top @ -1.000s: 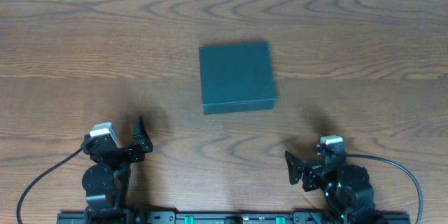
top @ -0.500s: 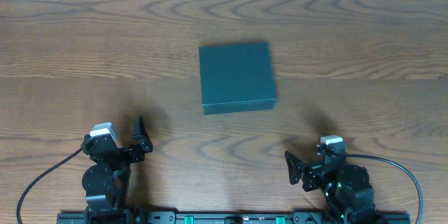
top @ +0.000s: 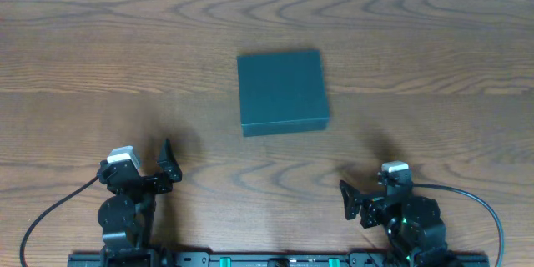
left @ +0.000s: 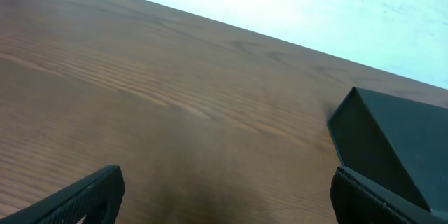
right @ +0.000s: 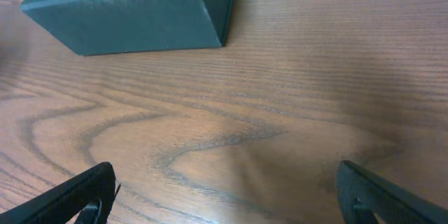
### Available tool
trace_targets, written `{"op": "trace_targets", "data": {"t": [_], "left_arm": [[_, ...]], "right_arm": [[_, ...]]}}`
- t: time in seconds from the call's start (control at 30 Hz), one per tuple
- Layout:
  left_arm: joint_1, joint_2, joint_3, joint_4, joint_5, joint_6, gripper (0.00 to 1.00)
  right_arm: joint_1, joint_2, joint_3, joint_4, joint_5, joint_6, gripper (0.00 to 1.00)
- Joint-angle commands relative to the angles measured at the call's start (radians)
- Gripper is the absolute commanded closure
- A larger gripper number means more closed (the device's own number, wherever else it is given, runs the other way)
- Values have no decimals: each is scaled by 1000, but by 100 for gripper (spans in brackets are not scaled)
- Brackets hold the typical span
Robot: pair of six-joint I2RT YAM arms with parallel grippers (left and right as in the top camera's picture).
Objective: Pack container
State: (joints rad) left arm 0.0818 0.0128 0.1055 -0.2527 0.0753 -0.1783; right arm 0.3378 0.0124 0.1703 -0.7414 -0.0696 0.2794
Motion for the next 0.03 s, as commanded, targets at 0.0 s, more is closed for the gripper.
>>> {"op": "trace_targets", "data": {"t": [0.0], "left_arm": [[-6,-8,-27,-3,2,18,4]], "right_arm": [[10,-7,-10,1,14,-15,1]]}}
